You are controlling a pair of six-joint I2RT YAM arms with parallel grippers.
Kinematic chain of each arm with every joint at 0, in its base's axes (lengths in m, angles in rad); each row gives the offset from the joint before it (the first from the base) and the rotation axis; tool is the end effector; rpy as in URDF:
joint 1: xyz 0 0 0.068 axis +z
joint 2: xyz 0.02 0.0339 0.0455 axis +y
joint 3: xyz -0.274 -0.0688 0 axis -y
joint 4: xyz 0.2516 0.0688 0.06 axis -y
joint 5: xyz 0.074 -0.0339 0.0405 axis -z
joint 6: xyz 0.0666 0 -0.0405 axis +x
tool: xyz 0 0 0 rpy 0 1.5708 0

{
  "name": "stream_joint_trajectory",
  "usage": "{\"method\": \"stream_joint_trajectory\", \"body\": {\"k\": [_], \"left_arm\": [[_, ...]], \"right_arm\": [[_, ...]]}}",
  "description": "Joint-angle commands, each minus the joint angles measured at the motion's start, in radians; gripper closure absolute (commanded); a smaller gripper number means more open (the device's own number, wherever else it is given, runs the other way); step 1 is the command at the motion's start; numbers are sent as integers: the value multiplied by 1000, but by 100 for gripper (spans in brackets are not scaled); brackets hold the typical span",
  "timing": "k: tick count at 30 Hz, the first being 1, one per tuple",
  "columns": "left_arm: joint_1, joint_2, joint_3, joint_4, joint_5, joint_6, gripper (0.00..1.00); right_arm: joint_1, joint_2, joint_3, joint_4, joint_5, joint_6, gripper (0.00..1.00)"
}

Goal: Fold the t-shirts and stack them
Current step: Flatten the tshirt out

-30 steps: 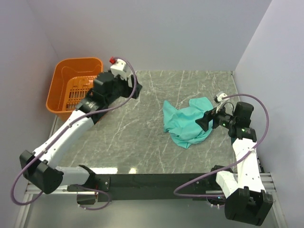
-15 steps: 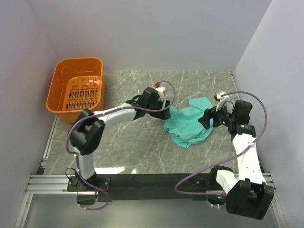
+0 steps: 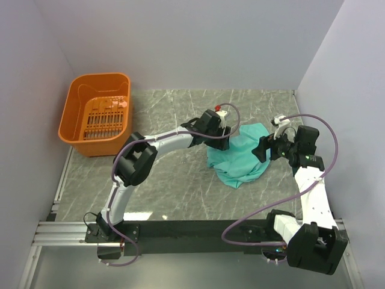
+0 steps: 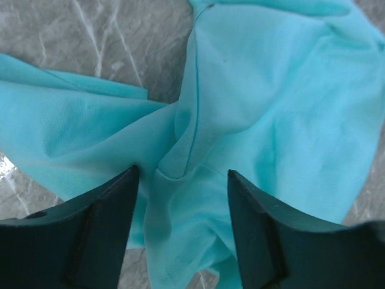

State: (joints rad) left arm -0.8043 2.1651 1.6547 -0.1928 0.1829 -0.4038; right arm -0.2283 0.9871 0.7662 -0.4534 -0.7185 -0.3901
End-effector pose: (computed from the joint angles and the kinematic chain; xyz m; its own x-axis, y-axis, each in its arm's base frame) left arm 0.3580 -0.3892 0.1798 -0.7286 0.1996 -0.6552 0.5636 0.7183 -0.4079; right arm 0.2287 -0.0081 0.2680 -0.4368 -0.1924 -0.8787 -0.5369 0.8395 0.0831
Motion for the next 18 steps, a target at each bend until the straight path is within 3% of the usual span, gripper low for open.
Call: {"method": "stream_joint_trajectory", "body": {"k": [1, 4, 6, 7, 8, 12, 18], "left_arm": [[-7, 5, 56, -30, -39, 25, 36], [-9, 6, 59, -36, -43, 34, 48], [-7, -14, 53, -24, -39, 37, 72], [-7, -28, 41, -14, -37, 37, 90], [-9, -42, 30, -7, -40, 36, 98], [-9, -163, -59, 36, -101, 37, 100], [19, -488, -292, 111, -180, 25, 100]], "right_arm": [[-8, -8, 45, 2, 7, 7, 14], [-8, -5, 47, 5, 19, 13, 15], [-8, -4, 47, 9, 28, 19, 16], [-9, -2, 45, 16, 39, 26, 16], [-9, 1, 44, 21, 48, 34, 17], [-13, 11, 44, 48, 106, 82, 21], [-13, 35, 44, 84, 168, 138, 25]]}}
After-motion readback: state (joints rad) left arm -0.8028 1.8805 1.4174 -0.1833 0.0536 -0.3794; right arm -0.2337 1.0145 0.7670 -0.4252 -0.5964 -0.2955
